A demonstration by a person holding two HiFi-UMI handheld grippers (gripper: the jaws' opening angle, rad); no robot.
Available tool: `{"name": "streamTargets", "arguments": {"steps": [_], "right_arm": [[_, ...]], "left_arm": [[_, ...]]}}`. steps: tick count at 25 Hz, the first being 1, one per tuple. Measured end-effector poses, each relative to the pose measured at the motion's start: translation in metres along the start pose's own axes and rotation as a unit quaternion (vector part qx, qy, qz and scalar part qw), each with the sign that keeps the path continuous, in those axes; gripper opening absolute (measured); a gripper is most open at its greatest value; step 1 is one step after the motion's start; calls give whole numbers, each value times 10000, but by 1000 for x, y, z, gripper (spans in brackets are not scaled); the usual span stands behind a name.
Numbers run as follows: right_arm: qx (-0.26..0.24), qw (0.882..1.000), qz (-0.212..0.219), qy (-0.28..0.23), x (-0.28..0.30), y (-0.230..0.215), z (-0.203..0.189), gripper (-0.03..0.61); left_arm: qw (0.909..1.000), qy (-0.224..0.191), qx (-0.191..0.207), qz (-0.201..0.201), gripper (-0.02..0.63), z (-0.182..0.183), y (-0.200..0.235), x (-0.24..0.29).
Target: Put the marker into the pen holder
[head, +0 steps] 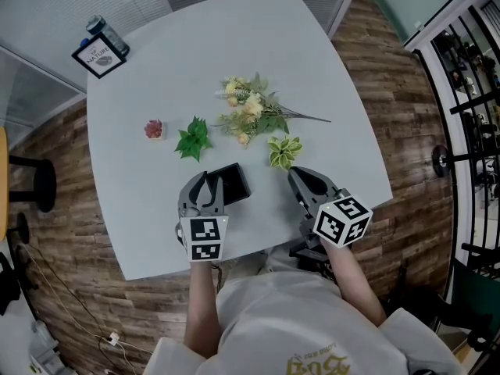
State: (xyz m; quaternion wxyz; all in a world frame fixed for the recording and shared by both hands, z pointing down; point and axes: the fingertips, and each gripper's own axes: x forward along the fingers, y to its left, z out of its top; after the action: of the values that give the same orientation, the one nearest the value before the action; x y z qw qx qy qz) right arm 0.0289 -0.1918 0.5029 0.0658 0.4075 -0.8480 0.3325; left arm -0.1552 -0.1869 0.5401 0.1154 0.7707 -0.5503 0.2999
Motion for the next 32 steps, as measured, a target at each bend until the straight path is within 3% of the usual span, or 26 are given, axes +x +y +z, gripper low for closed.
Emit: {"name": "streamTargets", "arguments": {"steps": [10,22,27,32], "right_arm": [[-159,9997,56,-170,-7,16,13,17],[-509,9971,258,-510,-21,57,35,17],[-771,9939,355,-701,-30,79,46,17],[-889,9921,381,-797,-38,89,49,17]], "left_arm": [[9997,-199,-118,64,107,12,8,-13],[9923,-961,-774,-54,107,43,14,-56],[9829,-1417,-1123,-337,56,59,9,-78],[9809,-1441,-1190,-540,21,64,0,-82]]}}
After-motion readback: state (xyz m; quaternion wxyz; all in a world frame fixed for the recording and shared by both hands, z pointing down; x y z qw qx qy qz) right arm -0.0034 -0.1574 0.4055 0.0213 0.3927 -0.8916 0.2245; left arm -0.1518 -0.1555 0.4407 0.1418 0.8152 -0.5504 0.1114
